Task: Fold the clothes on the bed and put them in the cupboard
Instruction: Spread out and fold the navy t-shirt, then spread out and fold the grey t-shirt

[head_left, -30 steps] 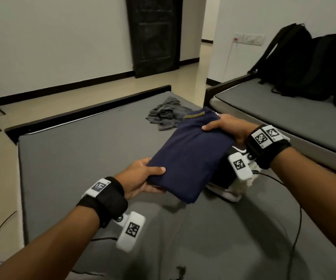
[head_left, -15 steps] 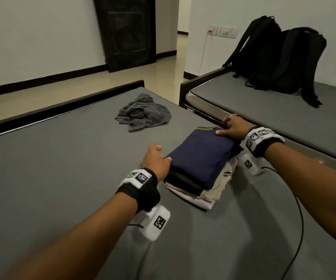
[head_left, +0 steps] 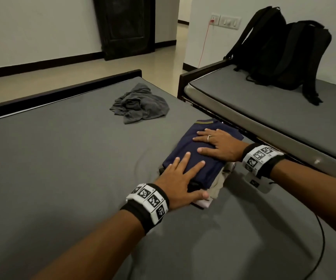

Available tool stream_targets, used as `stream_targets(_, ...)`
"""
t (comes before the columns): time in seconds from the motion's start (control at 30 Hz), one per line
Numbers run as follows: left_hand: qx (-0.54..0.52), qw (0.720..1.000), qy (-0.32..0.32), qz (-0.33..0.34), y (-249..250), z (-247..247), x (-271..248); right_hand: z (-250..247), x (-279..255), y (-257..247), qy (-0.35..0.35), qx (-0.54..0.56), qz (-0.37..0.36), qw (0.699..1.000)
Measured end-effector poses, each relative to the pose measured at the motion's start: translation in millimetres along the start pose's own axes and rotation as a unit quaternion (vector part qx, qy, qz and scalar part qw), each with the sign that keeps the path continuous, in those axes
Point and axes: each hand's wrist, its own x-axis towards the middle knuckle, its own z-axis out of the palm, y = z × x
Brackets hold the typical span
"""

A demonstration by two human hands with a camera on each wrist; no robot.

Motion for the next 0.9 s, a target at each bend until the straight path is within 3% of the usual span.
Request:
stream_targets(0.3,0.030,0.997,-0.055,-0.035,-12.0,10.1,-37.5,-8.3,3.3,12.6,-0.027,0.028,0.088,0.995)
stream_targets(0.5,0.051,0.996,-0.044,-0.056,-14.2,6.2,-66.4,-34.3,5.5,-0.8,-0.082,-0.008,0.151,0.985)
stream_targets(0.7,0.044,0.994,0.001,-0.096,-50.9,-43.3,-93.6,-66.7,40.0,-51.1,-0.043,-0.044,0.082,0.995)
stream_targets(0.9,0.107,0.979,0.022,-0.175,-119.7,-83.6,-133.0,-70.5,116.1,-116.1,-0.082,-0.083,0.036,0.993)
